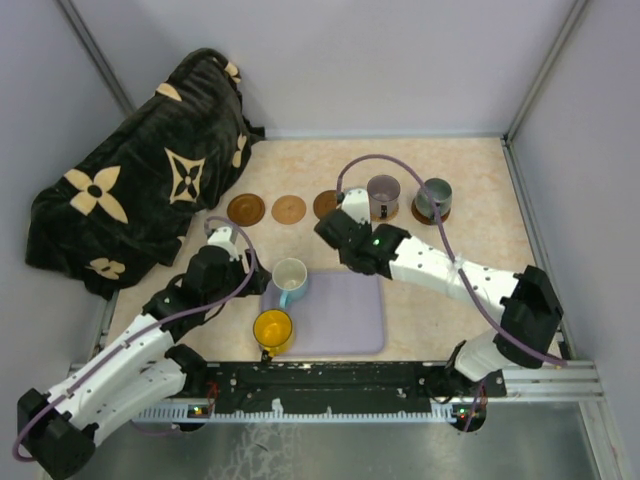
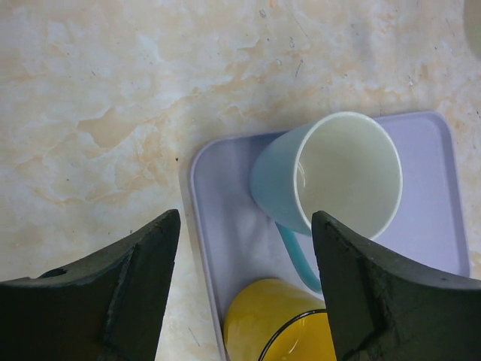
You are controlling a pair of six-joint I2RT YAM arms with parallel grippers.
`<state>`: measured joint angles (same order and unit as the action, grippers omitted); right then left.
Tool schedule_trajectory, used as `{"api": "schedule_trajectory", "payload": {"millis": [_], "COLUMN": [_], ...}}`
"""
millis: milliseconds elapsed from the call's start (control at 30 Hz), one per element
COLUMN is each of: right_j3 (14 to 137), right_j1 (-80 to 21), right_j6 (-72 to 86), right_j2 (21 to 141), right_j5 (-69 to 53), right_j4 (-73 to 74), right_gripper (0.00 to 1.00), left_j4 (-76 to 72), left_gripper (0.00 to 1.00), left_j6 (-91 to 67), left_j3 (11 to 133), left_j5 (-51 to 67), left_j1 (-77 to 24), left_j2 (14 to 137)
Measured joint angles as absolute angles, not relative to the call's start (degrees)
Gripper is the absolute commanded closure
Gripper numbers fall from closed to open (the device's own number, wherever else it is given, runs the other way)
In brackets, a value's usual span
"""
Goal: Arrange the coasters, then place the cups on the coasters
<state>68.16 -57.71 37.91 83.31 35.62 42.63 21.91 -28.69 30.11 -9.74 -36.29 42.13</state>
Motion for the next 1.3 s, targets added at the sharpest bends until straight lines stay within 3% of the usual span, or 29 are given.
{"api": "schedule_trajectory", "payload": {"millis": [300, 667, 1300], "right_j3": [84.2, 102.6, 104.2], "right_j1": [-43.9, -40.8, -38.8], "right_j6": [26.4, 21.4, 21.8], "right_j2": [98.1, 119.6, 122.8], "right_j5": [31.7, 27.7, 24.9], "right_j4": [35.5, 35.5, 35.2], "right_gripper": [1.00, 1.00, 1.00], "left_j4": [20.1, 14.6, 10.1], "left_gripper": [0.22, 0.19, 0.19], "left_j6": [-28.3, -27.7, -26.5], "left_j3": [34.0, 35.1, 35.9], "left_j5": [-12.7, -19.1, -16.2], "left_j1": [-36.3, -36.0, -29.1], "left_j2": [48.4, 57.1, 62.5]}}
